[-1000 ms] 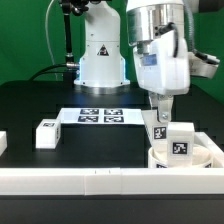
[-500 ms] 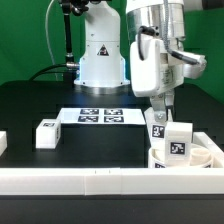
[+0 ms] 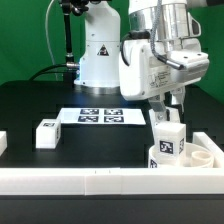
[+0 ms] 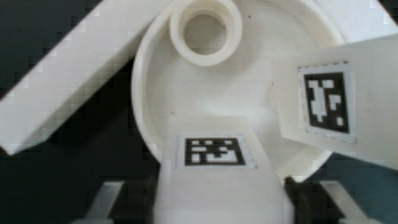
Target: Assemble stool
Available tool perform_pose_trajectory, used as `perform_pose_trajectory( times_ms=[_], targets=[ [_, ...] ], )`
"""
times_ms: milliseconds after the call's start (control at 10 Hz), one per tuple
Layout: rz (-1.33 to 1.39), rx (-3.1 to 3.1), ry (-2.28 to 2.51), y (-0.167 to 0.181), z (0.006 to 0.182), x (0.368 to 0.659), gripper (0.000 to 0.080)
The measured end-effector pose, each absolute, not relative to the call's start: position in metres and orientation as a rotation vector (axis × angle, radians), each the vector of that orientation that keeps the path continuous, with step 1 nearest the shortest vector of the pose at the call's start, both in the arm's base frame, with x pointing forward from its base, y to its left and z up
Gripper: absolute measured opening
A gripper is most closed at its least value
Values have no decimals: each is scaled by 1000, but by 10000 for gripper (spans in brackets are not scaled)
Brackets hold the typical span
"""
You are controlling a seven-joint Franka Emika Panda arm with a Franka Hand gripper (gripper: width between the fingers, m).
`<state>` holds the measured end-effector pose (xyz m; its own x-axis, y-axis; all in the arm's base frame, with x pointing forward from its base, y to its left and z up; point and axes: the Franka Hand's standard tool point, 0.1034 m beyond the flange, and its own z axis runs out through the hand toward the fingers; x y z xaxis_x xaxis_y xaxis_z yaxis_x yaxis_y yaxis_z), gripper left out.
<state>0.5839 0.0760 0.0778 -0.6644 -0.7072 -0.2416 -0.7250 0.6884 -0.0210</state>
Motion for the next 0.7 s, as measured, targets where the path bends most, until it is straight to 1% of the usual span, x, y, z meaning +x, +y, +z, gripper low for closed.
perform_pose_trajectory(
  times_ms=[200, 300, 400, 500, 700],
  targets=[
    [117, -1165, 2660, 77, 77, 583, 340],
    [104, -1252, 2614, 76, 79, 584, 431],
    [87, -1342, 2551, 73, 89, 586, 588],
    [61, -1437, 2475, 67, 101, 589, 637],
    [13, -1578, 2348, 53, 124, 594, 647]
  ],
)
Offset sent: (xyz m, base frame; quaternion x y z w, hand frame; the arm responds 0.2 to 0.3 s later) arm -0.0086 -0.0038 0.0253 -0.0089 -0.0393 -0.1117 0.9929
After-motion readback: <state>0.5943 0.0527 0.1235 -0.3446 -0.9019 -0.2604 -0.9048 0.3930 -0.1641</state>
